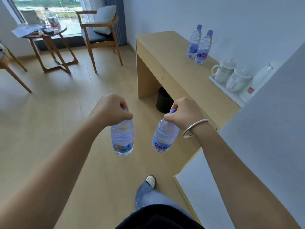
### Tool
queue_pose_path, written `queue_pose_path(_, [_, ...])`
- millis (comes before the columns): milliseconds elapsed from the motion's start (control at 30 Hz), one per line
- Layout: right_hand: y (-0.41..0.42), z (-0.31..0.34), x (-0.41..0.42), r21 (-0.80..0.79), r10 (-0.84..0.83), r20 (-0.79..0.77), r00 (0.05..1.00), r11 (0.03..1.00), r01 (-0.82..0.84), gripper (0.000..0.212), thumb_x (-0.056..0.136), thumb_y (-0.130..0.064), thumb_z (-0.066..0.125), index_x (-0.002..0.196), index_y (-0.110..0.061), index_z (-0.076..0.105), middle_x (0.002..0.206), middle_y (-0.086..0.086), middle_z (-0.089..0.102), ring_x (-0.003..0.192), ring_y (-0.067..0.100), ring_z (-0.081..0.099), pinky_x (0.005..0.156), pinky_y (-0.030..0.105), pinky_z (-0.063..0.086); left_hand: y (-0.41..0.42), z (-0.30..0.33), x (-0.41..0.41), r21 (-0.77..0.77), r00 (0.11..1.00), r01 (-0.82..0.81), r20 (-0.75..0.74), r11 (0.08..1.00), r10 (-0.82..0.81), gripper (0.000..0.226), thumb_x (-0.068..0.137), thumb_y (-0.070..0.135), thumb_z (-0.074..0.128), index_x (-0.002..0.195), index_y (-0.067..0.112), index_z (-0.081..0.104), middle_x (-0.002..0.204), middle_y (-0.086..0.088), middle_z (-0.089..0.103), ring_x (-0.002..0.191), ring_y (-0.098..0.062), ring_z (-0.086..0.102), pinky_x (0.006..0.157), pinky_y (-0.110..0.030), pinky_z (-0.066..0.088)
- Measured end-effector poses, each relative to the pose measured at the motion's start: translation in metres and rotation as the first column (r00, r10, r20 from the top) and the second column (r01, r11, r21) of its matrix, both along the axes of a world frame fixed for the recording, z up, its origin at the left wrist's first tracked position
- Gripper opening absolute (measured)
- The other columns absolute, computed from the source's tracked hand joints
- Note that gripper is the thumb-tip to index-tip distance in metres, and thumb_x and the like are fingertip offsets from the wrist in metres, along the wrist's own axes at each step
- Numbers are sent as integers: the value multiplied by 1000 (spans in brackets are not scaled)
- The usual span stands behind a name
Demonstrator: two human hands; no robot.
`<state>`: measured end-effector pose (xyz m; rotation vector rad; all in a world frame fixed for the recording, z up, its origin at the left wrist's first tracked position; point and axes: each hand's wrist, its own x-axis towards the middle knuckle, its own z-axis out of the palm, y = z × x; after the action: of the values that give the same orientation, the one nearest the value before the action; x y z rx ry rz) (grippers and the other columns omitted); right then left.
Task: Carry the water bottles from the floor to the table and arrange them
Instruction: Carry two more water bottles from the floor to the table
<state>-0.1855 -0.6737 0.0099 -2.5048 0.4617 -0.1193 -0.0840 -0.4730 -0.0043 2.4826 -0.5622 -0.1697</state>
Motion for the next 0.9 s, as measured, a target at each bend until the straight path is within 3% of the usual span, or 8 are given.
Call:
queue_pose_path(100, [-28,4,42,0,-62,14,998,998,62,21,67,-14,64,72,6,61,64,8,50,60,20,42,57,28,36,-34,5,48,24,997,76,12,997,-77,15,58,17,72,50,18,59,57,2,61,60,-18,56,57,-32,49])
queue_pose_path(300, [-84,8,109,-25,-198,33,980,980,199,14,68,-15,65,68,-2,59,58,2,46,59,22,44,57,27,38,-104,26,127,53,985,162,52,985,-164,11,61,19,71,56,18,62,60,4,59,57,-11,51,52,-24,41])
queue_pose_path(500, [-135,9,135,-11,-322,47,945,946,323,24,67,-15,64,78,6,62,64,7,48,61,19,41,57,28,37,-171,34,175,5,971,238,38,971,-238,8,65,18,71,62,14,64,63,4,58,59,-8,50,49,-21,39])
queue_pose_path(667, [-171,7,146,23,-398,3,917,917,398,17,66,-15,67,65,-1,57,57,4,42,58,18,37,53,26,32,-235,28,208,12,941,336,-39,942,-335,10,66,18,71,62,14,63,63,3,57,57,-8,48,49,-20,38])
queue_pose_path(900, [-227,3,196,25,-524,-48,850,850,526,19,66,-15,65,60,-7,49,63,9,46,61,19,39,56,28,33,-323,23,280,9,874,482,-72,876,-480,7,65,17,69,64,14,63,59,7,55,52,-8,44,47,-21,32])
